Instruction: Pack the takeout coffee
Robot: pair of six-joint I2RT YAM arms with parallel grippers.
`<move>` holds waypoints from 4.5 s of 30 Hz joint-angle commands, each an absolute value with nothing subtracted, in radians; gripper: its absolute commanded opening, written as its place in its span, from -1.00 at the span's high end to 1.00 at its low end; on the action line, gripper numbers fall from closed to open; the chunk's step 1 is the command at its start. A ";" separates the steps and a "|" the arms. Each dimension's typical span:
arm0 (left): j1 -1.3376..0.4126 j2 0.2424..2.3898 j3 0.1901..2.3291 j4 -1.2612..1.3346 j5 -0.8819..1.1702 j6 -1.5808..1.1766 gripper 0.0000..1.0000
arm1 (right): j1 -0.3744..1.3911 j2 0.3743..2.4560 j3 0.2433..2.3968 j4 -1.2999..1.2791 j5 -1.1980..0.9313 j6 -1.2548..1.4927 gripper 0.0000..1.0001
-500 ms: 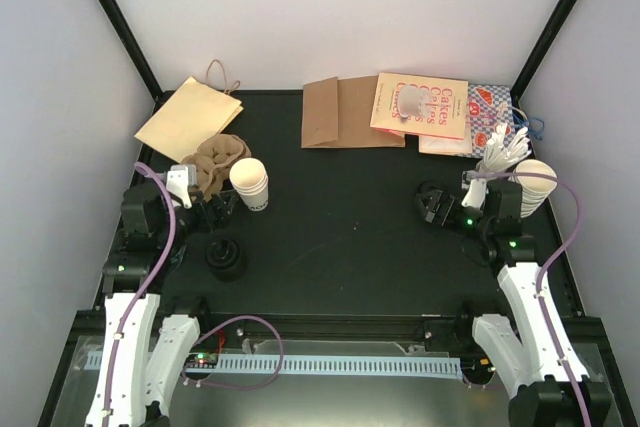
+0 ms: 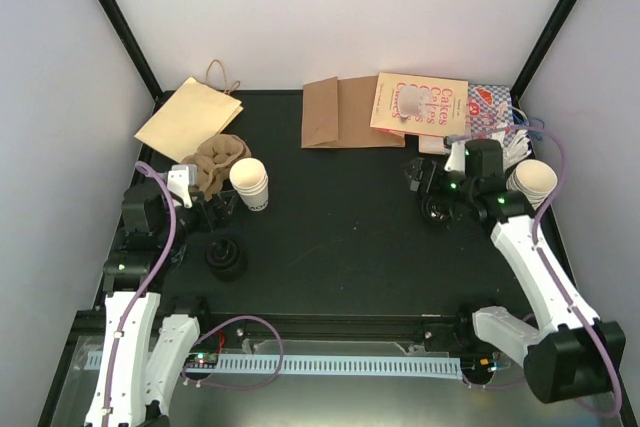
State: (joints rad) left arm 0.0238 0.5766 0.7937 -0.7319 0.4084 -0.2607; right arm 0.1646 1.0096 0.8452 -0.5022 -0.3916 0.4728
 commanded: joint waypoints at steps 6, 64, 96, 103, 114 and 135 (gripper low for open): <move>0.019 0.599 0.795 -0.717 0.394 -0.255 -0.98 | 0.265 1.265 1.111 -0.558 -0.099 0.386 -1.00; 0.014 0.630 0.797 -0.725 0.397 -0.246 -0.98 | -0.066 2.437 2.266 -0.939 0.043 0.311 -0.94; 0.015 0.649 0.798 -0.725 0.405 -0.244 -0.97 | -0.043 2.276 2.066 -0.783 -0.239 0.246 0.03; 0.013 0.649 0.798 -0.725 0.406 -0.244 -0.98 | -0.026 2.247 2.073 -0.792 -0.274 0.239 0.68; 0.011 0.651 0.795 -0.723 0.414 -0.244 -0.98 | 0.033 2.150 2.069 -0.839 -0.290 0.205 0.96; 0.010 0.634 0.794 -0.722 0.414 -0.241 -0.98 | 0.221 1.746 1.826 -0.874 -0.194 0.171 0.66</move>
